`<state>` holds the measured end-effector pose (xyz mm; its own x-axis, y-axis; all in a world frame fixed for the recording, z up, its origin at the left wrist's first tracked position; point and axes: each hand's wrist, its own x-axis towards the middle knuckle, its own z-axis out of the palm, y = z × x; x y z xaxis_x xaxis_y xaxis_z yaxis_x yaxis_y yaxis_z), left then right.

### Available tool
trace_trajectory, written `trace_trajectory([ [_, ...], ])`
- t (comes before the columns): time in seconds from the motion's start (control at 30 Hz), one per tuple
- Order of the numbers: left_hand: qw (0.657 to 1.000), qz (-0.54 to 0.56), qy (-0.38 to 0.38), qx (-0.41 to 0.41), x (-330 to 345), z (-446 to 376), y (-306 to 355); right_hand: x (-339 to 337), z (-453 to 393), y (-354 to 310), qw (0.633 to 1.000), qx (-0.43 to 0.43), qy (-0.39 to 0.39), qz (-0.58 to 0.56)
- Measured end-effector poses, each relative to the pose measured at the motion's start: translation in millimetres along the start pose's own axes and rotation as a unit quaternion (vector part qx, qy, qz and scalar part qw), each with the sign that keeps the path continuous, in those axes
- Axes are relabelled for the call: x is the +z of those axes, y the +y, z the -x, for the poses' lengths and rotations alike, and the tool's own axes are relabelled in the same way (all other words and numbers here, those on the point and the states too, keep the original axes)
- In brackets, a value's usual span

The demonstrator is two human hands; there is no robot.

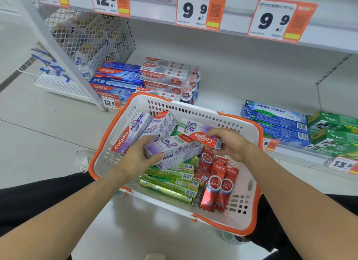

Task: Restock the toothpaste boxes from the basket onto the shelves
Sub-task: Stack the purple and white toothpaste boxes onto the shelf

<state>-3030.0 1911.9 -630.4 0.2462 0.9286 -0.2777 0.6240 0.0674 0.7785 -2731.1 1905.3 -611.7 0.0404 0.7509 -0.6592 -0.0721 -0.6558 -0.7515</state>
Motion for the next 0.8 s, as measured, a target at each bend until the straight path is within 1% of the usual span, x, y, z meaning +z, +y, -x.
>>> trace_trajectory([
  [0.1, 0.996, 0.028, 0.025, -0.082, -4, 0, 4, -2, 2, -3, 1.000, -0.004, -0.012, -0.005],
  [0.23, 0.990, 0.075, 0.021, -0.116, -12, -2, 2, -6, 1, -2, 0.999, -0.011, -0.024, -0.024],
  [0.33, 0.989, 0.082, 0.028, -0.121, -17, -4, 10, -6, 1, -4, 0.998, -0.026, -0.010, -0.050],
  [0.37, 0.986, 0.099, 0.040, -0.131, -19, -5, 15, -6, 1, -5, 0.998, -0.030, 0.000, -0.058],
  [0.43, 0.969, 0.163, 0.046, -0.181, -25, -6, 24, -6, 0, -5, 0.996, -0.041, 0.020, -0.073],
  [0.47, 0.960, 0.188, 0.027, -0.208, -30, -6, 28, -6, -1, -5, 0.995, -0.047, 0.031, -0.081],
  [0.57, 0.931, 0.235, -0.098, -0.261, -43, -7, 28, -6, -1, -8, 0.992, -0.062, 0.044, -0.098],
  [0.6, 0.918, 0.255, -0.126, -0.278, -46, -6, 27, -6, -1, -9, 0.992, -0.067, 0.041, -0.096],
  [0.63, 0.904, 0.276, -0.130, -0.299, -46, -7, 25, -5, 0, -10, 0.993, -0.068, 0.037, -0.090],
  [0.7, 0.884, 0.303, -0.101, -0.341, -43, -6, 22, -3, 0, -10, 0.995, -0.065, 0.019, -0.071],
  [0.77, 0.890, 0.285, -0.066, -0.348, -40, -9, 17, 2, 1, -8, 0.997, -0.062, -0.008, -0.044],
  [0.8, 0.900, 0.264, -0.067, -0.341, -39, -11, 15, 5, 1, -6, 0.998, -0.061, -0.019, -0.030],
])
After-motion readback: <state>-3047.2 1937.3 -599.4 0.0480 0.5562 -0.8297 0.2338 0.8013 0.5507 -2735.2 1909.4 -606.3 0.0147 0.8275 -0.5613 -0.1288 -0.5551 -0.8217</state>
